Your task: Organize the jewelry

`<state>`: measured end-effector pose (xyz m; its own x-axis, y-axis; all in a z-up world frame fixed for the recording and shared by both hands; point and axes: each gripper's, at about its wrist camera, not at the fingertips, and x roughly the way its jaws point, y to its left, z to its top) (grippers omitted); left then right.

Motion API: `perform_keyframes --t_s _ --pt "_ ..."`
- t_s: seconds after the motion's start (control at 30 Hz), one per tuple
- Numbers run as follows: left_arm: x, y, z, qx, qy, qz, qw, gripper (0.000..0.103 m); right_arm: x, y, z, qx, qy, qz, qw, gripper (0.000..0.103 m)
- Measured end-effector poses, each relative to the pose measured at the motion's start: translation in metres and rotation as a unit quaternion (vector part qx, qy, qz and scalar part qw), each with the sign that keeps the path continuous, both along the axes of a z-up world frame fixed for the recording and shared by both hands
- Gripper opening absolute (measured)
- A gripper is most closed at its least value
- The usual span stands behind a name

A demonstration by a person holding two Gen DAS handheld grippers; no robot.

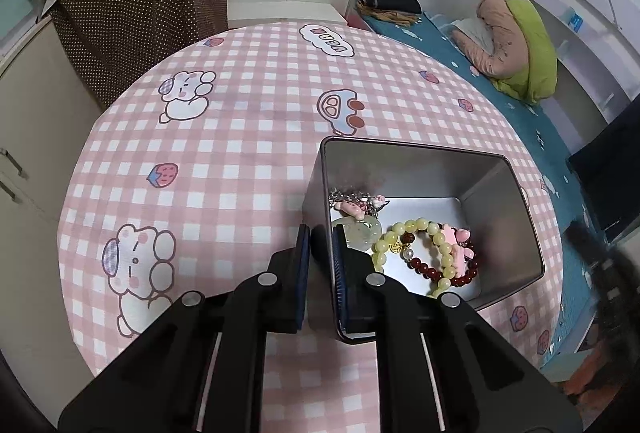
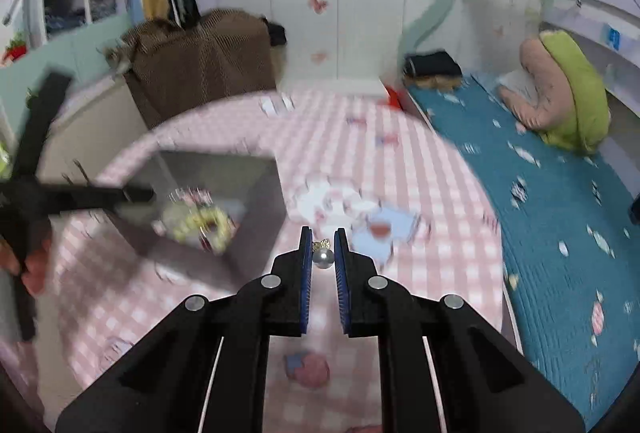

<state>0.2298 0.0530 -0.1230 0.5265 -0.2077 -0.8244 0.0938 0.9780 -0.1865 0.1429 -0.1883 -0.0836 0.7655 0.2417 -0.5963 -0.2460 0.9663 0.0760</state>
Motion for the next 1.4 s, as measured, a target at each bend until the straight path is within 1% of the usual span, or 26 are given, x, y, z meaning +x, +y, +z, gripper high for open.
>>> perform_keyframes --t_s 0.1,0.23,0.37,0.4,0.43,0.5,0.53,0.57,0.6,0.63,0.87,0.93,0.97,1.03,1.07,1.1,1.17,1.27,1.33,1.4 --pt "0.0 -0.001 0.0 0.001 0.002 0.002 1.0 0.011 0.005 0.011 0.026 0.011 -0.03 0.031 0.999 0.011" --pt "0.0 -0.001 0.0 0.002 0.003 0.003 1.0 0.011 0.013 0.033 0.04 0.026 -0.04 0.077 0.996 0.011" --pt "0.0 -0.001 0.0 0.002 0.003 0.002 1.0 0.011 0.023 0.053 0.036 0.037 -0.02 0.118 0.992 0.011" --pt "0.0 -0.001 0.0 0.002 0.003 0.002 1.0 0.011 0.027 0.059 0.032 0.04 -0.008 0.127 0.991 0.011" --pt "0.0 -0.001 0.0 0.002 0.003 0.002 1.0 0.011 0.03 0.061 0.029 0.042 -0.001 0.127 0.991 0.011" --pt "0.0 0.0 0.0 0.001 0.004 0.002 1.0 0.011 0.035 0.063 0.025 0.047 0.009 0.128 0.991 0.015" --pt "0.0 0.0 0.0 0.0 0.003 0.002 1.0 0.011 0.035 0.062 0.024 0.049 0.013 0.127 0.991 0.025" --pt "0.0 -0.001 0.0 0.001 0.003 0.002 1.0 0.011 0.031 0.061 0.024 0.047 0.011 0.122 0.991 0.042" --pt "-0.001 -0.001 0.0 0.002 0.003 0.001 1.0 0.011 0.03 0.059 0.024 0.043 0.007 0.113 0.993 0.051" --pt "-0.001 -0.001 0.0 0.003 0.002 0.001 1.0 0.011 0.029 0.058 0.025 0.04 0.004 0.108 0.993 0.064" --pt "0.0 -0.001 0.0 0.003 0.003 0.002 1.0 0.011 0.033 0.045 0.018 0.041 0.019 0.078 0.996 0.068" --pt "0.0 -0.002 0.0 0.007 0.0 0.0 1.0 0.012 0.032 0.042 0.016 0.042 0.02 0.071 0.996 0.069" --pt "-0.002 -0.003 0.002 0.012 -0.006 -0.003 0.9999 0.014 0.032 0.041 0.016 0.041 0.02 0.066 0.997 0.071" --pt "-0.008 -0.006 0.007 0.031 -0.021 -0.001 0.9993 0.046 0.029 0.035 0.016 0.04 0.018 0.052 0.998 0.076" --pt "-0.013 -0.007 0.01 0.039 -0.035 0.004 0.9986 0.069 0.028 0.032 0.017 0.041 0.017 0.047 0.998 0.079" --pt "-0.016 -0.007 0.014 0.04 -0.045 0.006 0.9982 0.07 0.025 0.028 0.018 0.044 0.014 0.04 0.998 0.08" --pt "-0.023 -0.007 0.021 0.047 -0.056 0.012 0.9973 0.07 0.021 0.022 0.022 0.048 0.008 0.032 0.998 0.085" --pt "-0.036 -0.01 0.031 0.069 -0.081 0.027 0.9939 0.077 0.014 0.015 0.029 0.045 0.001 0.01 0.999 0.091" --pt "-0.045 -0.013 0.04 0.069 -0.095 0.028 0.9927 0.08 0.01 0.011 0.033 0.048 -0.005 0.002 0.999 0.093" --pt "-0.055 -0.018 0.051 0.078 -0.115 0.03 0.9898 0.085 0.001 0.007 0.04 0.054 -0.015 -0.005 0.998 0.095"
